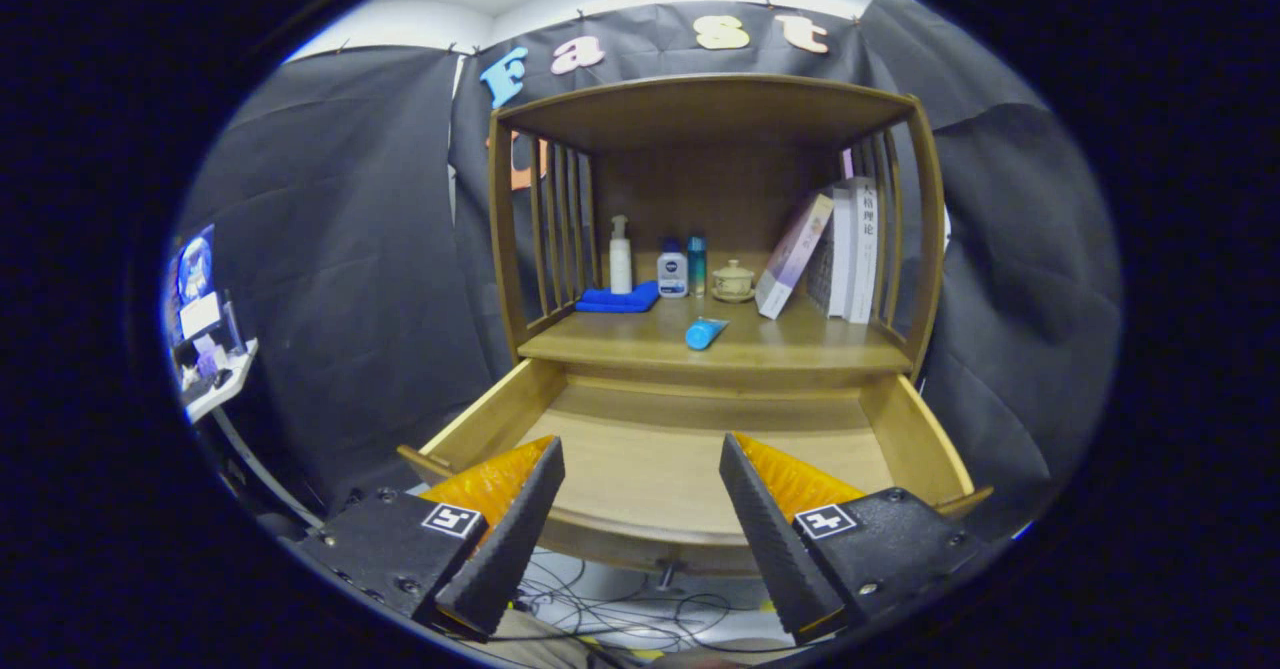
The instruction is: Pull open the drawer, take out the items inside it, and place them on the countertop above the cabinet.
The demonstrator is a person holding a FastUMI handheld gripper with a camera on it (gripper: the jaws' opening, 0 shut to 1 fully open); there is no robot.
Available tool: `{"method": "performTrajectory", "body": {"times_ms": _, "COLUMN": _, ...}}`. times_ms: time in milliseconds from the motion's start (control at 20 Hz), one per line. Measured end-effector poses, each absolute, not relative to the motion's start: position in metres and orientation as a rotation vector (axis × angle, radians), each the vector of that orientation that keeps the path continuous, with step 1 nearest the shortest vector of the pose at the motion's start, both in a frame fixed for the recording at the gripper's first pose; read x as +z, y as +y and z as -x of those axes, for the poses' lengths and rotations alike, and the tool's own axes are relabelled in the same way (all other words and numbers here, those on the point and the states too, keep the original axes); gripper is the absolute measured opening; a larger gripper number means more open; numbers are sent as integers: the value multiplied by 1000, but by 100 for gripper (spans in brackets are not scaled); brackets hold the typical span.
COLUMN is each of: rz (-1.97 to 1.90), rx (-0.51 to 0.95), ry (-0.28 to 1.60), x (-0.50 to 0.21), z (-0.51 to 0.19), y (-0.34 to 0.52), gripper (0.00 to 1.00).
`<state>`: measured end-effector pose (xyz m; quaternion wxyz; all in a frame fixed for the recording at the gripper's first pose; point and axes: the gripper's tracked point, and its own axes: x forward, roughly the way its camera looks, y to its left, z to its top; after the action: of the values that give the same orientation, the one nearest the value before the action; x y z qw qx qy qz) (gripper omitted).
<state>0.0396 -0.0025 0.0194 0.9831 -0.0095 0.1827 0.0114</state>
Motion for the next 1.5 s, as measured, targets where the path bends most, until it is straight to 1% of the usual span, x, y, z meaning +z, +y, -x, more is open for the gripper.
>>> {"method": "performTrajectory", "body": {"times_ms": 150, "rz": 55, "rx": -16, "ry": 349, "x": -13, "z": -27, "y": -11, "gripper": 99}}
{"method": "performTrajectory", "body": {"times_ms": 350, "rz": 23, "rx": -35, "ry": 379, "x": -58, "z": -16, "y": -11, "gripper": 99}}
{"method": "performTrajectory", "body": {"times_ms": 800, "rz": 26, "rx": -132, "ry": 372, "x": -120, "z": -26, "y": -31, "gripper": 99}}
{"method": "performTrajectory", "body": {"times_ms": 1000, "rz": 56, "rx": -152, "ry": 329, "x": -131, "z": -31, "y": -32, "gripper": 99}}
{"method": "performTrajectory", "body": {"times_ms": 1350, "rz": 48, "rx": -251, "ry": 256, "x": -133, "z": -38, "y": -32, "gripper": 99}}
{"method": "performTrajectory", "body": {"times_ms": 1500, "rz": 58, "rx": -252, "ry": 247, "x": -133, "z": -42, "y": -29, "gripper": 99}}
